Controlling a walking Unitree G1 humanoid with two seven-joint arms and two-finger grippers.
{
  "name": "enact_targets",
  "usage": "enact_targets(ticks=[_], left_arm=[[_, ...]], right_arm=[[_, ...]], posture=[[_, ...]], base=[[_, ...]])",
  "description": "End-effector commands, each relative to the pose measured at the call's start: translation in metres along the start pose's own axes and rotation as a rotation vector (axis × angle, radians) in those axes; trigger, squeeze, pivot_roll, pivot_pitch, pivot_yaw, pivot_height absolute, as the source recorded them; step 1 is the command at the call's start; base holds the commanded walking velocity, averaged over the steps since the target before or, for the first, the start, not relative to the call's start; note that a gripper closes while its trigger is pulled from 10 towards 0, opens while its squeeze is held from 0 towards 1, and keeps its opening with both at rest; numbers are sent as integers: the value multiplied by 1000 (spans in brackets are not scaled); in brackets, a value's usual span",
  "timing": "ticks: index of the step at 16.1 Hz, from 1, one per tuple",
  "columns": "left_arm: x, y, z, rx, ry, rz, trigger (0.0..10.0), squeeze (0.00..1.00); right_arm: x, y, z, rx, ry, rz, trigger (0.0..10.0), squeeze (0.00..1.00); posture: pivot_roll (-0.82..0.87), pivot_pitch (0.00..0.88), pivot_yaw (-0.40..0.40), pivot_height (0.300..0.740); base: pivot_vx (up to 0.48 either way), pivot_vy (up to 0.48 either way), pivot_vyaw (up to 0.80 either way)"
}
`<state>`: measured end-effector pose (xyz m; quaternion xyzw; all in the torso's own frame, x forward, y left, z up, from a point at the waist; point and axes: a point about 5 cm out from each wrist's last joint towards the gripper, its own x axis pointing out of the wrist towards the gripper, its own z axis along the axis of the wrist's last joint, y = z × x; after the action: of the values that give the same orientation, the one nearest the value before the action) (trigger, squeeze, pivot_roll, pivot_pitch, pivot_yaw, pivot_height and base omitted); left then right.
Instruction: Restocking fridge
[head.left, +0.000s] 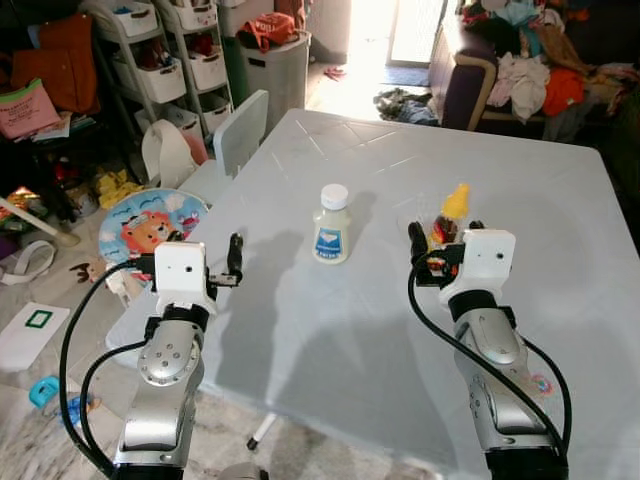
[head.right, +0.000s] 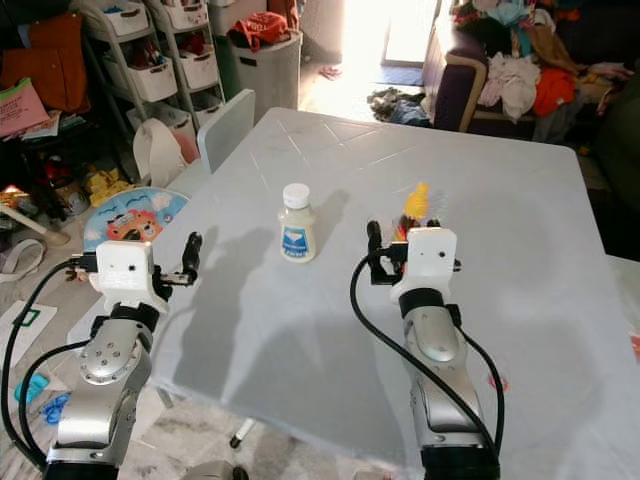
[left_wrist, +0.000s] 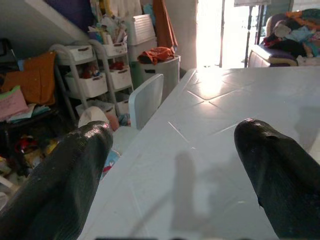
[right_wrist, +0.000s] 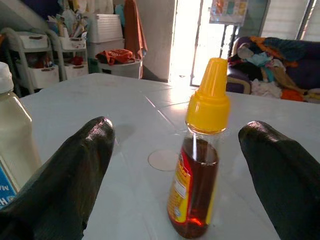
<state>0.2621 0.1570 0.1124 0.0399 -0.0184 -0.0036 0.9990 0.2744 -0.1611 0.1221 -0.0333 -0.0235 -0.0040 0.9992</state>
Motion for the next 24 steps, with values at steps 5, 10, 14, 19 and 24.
enact_targets(ticks=[5, 10, 14, 19, 24], left_arm=[[1, -14, 3, -38, 23, -174, 10000, 0], [1, -9, 7, -10, 22, -213, 10000, 0], [-5, -12, 7, -8, 25, -236, 10000, 0], [-7, -7, 9, -17, 31, -248, 10000, 0], [-9, -5, 10, -3, 45, -254, 10000, 0]], right_arm=[[15, -15, 12, -63, -49, -105, 10000, 0], [42, -25, 21, -34, -72, -151, 10000, 0], [54, -15, 21, -18, -62, -91, 10000, 0], [66, -6, 15, -27, -47, -55, 10000, 0], [85, -13, 19, -12, -38, -49, 10000, 0]], posture=[[-24, 1, 12, 740], [-6, 34, 15, 740], [9, 42, 21, 740], [35, 57, 32, 740], [54, 67, 47, 740]], base=[[0, 0, 0], [0, 0, 0], [0, 0, 0], [0, 0, 0], [0, 0, 0]])
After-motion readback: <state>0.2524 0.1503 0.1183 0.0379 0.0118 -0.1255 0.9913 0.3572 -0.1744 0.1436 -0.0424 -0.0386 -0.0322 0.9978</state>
